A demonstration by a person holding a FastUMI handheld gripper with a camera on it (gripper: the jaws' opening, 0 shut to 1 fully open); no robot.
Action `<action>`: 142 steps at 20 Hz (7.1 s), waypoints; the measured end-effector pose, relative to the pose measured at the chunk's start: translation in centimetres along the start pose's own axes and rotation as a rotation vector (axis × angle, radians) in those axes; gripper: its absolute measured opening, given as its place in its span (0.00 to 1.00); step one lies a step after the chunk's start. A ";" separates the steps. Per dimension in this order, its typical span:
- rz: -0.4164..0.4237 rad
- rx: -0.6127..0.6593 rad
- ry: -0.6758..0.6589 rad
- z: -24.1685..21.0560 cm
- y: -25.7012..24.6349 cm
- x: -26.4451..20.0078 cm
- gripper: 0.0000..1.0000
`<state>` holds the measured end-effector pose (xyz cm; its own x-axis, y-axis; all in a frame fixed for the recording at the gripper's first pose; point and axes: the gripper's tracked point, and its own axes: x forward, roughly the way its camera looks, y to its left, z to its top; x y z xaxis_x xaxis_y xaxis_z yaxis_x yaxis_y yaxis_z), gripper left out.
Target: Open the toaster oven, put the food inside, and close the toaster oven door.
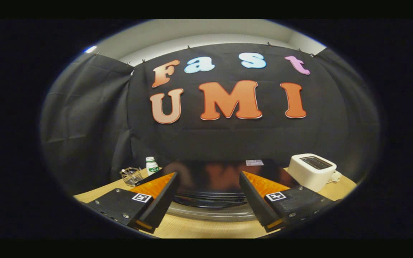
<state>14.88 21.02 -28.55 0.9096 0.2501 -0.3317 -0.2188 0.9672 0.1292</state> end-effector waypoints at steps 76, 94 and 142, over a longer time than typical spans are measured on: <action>0.280 -0.115 0.657 -24.2 3.1 -26.1 0.42; 0.207 0.303 0.424 -15.5 4.4 -15.8 0.20; -0.066 0.565 0.226 -10.9 1.6 -2.4 0.76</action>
<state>8.52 22.47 -37.72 0.8037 0.2538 -0.5381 0.1131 0.8228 0.5569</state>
